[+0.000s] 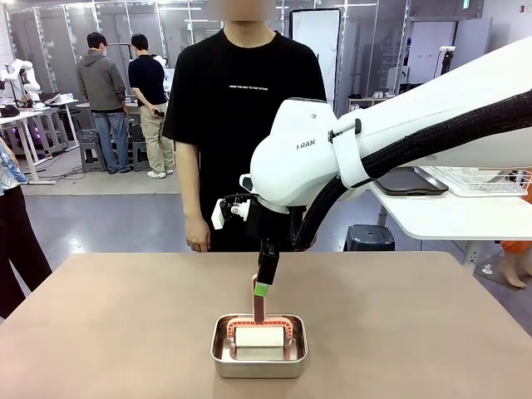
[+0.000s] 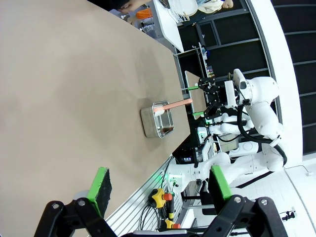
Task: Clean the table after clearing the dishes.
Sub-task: Place the Lint Roller back on top of the Airtight Container.
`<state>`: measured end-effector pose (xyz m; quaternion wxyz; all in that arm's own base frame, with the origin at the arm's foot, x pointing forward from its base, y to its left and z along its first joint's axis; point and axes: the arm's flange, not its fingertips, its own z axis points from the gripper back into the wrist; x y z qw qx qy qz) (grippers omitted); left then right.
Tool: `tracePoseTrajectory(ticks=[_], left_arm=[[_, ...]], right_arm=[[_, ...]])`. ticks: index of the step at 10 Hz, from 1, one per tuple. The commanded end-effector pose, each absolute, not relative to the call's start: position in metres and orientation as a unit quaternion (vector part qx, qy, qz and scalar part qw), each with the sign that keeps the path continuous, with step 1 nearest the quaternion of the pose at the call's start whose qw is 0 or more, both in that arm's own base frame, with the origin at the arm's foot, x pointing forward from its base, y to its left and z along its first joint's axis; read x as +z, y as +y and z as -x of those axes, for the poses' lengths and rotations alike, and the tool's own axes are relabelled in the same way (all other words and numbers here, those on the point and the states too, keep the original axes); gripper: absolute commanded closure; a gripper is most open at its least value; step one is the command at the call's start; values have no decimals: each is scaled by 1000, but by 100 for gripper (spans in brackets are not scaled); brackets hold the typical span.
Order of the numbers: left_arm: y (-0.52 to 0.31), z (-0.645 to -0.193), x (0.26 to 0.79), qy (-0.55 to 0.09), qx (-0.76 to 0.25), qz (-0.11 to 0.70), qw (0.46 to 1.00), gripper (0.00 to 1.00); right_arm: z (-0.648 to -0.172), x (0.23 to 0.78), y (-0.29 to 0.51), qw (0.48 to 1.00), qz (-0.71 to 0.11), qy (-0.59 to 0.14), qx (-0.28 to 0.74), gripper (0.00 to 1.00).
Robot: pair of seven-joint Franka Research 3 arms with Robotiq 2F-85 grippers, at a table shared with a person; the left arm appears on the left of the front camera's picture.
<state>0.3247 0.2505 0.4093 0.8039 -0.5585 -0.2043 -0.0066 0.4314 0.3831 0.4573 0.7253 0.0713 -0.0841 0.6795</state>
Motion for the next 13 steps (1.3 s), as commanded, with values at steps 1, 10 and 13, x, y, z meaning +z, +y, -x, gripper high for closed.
tracePoseTrajectory(ticks=[1,10,13], left_arm=[[251,-322,413,-201,0,556,806,0],[251,-322,413,-201,0,556,806,0],[251,-322,413,-201,0,556,806,0]], right_arm=[[-431,456,382,724,-69,-89,680,0],[-431,456,382,724,-69,-89,680,0],[-431,456,382,724,-69,-89,680,0]])
